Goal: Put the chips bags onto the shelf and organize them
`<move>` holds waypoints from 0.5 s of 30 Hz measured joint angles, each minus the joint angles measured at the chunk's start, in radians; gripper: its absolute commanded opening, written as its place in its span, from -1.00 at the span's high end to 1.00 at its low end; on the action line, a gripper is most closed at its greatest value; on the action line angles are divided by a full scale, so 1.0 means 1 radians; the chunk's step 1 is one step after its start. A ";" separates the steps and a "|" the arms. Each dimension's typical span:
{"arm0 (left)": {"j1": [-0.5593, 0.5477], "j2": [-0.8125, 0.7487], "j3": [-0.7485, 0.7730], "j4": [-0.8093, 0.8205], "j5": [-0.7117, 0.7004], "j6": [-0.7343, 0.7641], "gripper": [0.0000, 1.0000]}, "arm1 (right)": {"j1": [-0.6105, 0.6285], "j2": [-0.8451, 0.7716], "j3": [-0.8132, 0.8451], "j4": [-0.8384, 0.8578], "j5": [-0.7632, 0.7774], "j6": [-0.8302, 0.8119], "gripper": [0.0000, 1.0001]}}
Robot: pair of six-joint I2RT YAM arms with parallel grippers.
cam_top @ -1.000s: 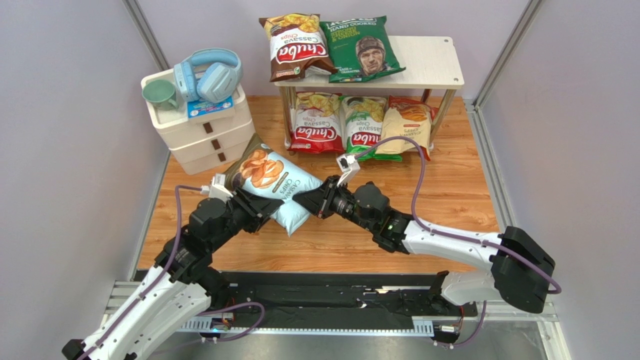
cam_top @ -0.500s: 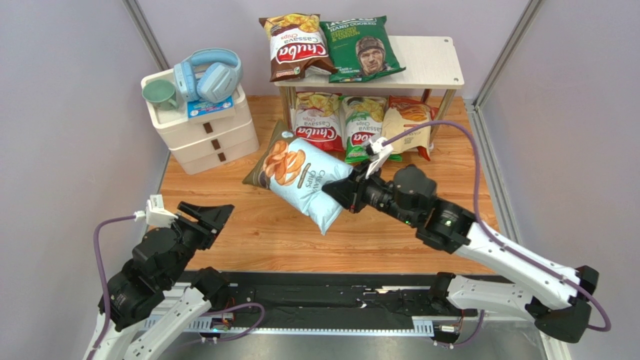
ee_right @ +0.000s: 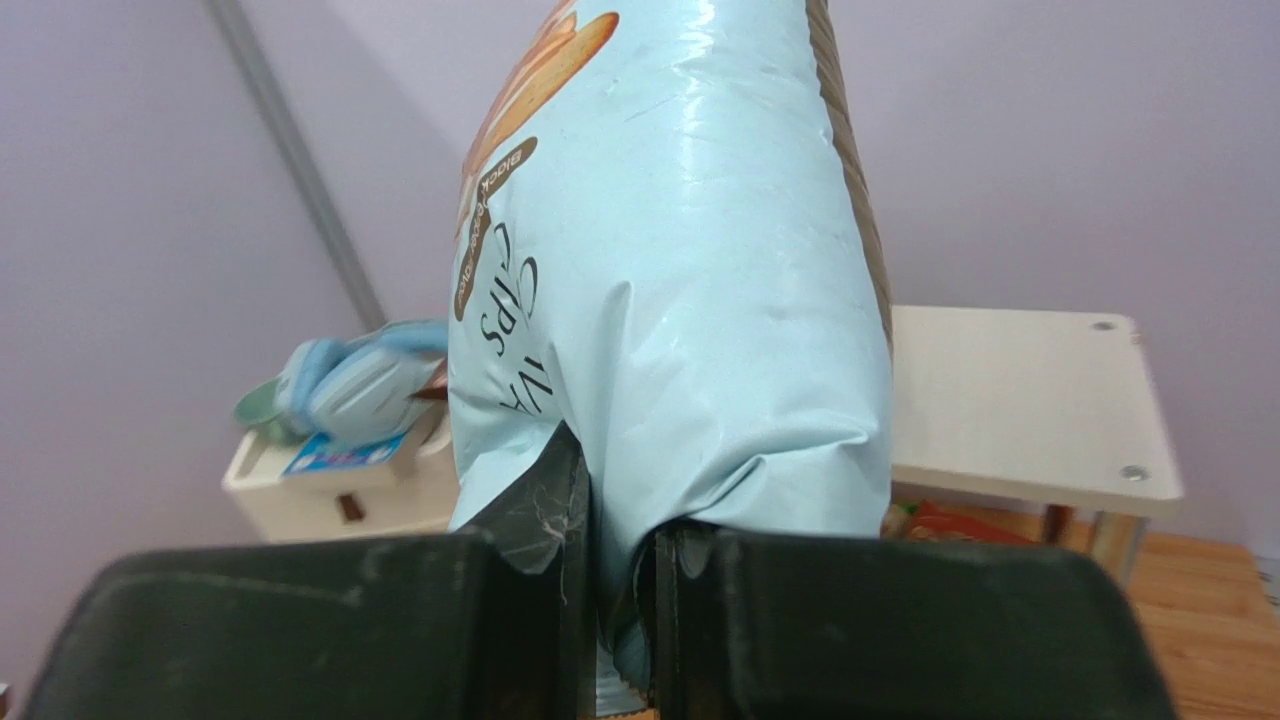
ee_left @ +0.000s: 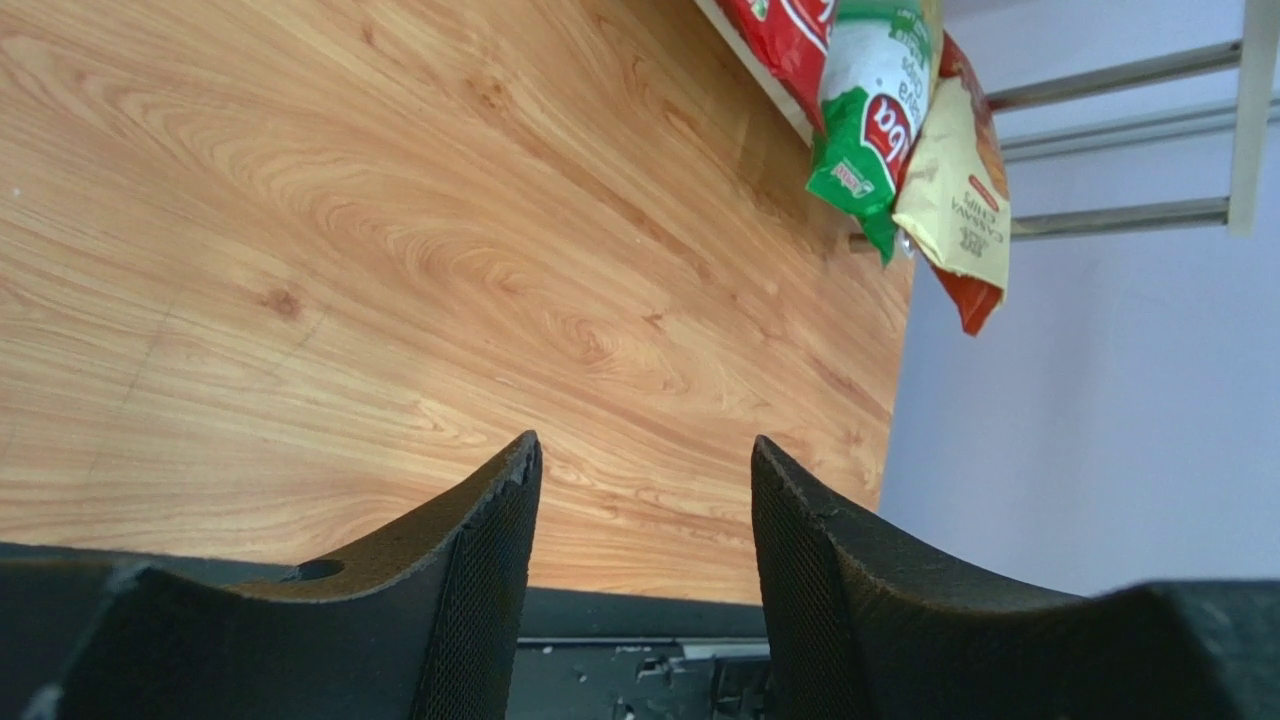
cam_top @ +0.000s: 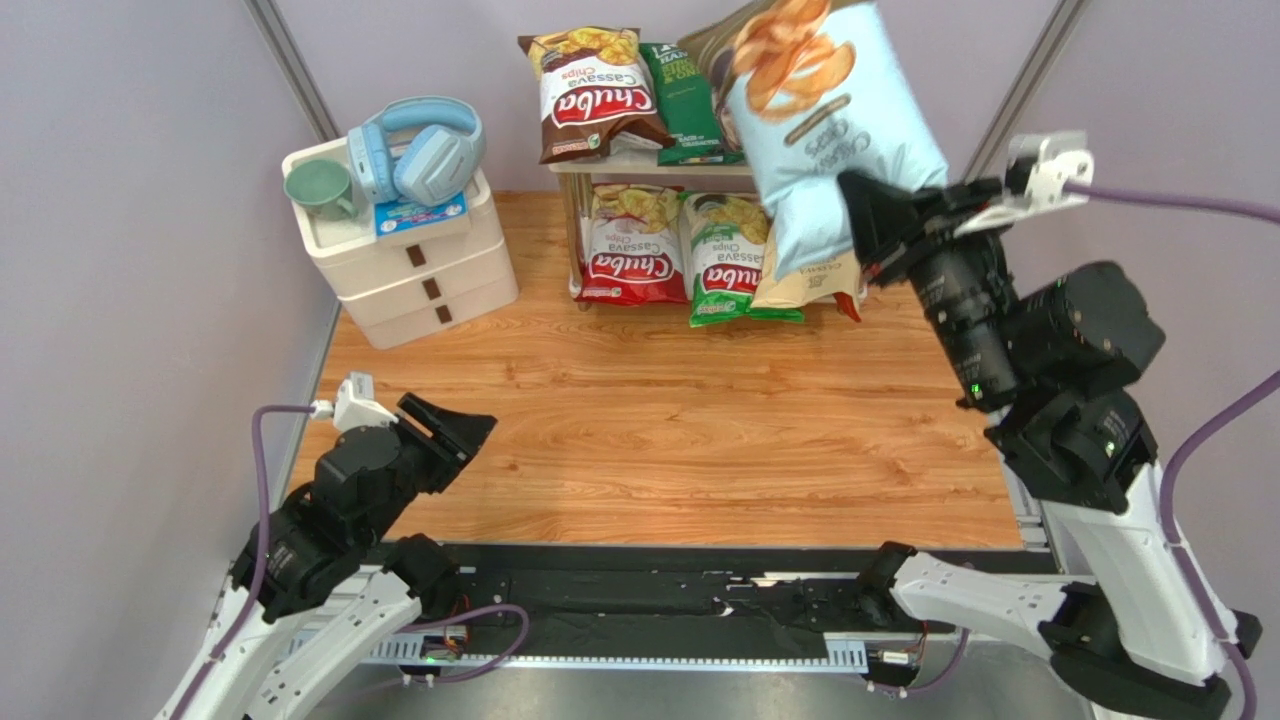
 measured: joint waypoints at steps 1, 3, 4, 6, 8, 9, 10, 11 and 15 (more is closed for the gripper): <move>0.000 0.008 -0.002 0.006 0.009 0.002 -0.16 | -0.061 0.039 0.051 -0.003 -0.015 0.004 1.00; 0.000 0.019 -0.007 0.022 0.025 0.005 -0.16 | -0.192 0.132 0.158 -0.019 -0.057 0.019 1.00; 0.000 0.020 -0.010 0.028 0.033 0.007 -0.15 | -0.234 0.176 0.197 -0.035 -0.073 0.027 1.00; 0.000 0.020 -0.016 0.036 0.044 0.009 -0.15 | -0.304 0.268 0.288 -0.062 -0.100 0.035 1.00; 0.000 0.020 -0.018 0.045 0.054 0.013 -0.15 | -0.383 0.397 0.404 -0.106 -0.159 0.058 1.00; 0.000 0.020 -0.019 0.048 0.058 0.016 -0.14 | -0.416 0.447 0.453 -0.127 -0.196 0.072 1.00; 0.000 0.020 -0.019 0.050 0.061 0.018 -0.14 | -0.456 0.510 0.510 -0.150 -0.237 0.093 1.00; 0.000 0.020 -0.019 0.050 0.062 0.019 -0.14 | -0.502 0.578 0.566 -0.166 -0.275 0.113 1.00; 0.000 0.020 -0.022 0.060 0.069 0.023 -0.13 | -0.605 0.718 0.606 -0.203 -0.300 0.135 1.00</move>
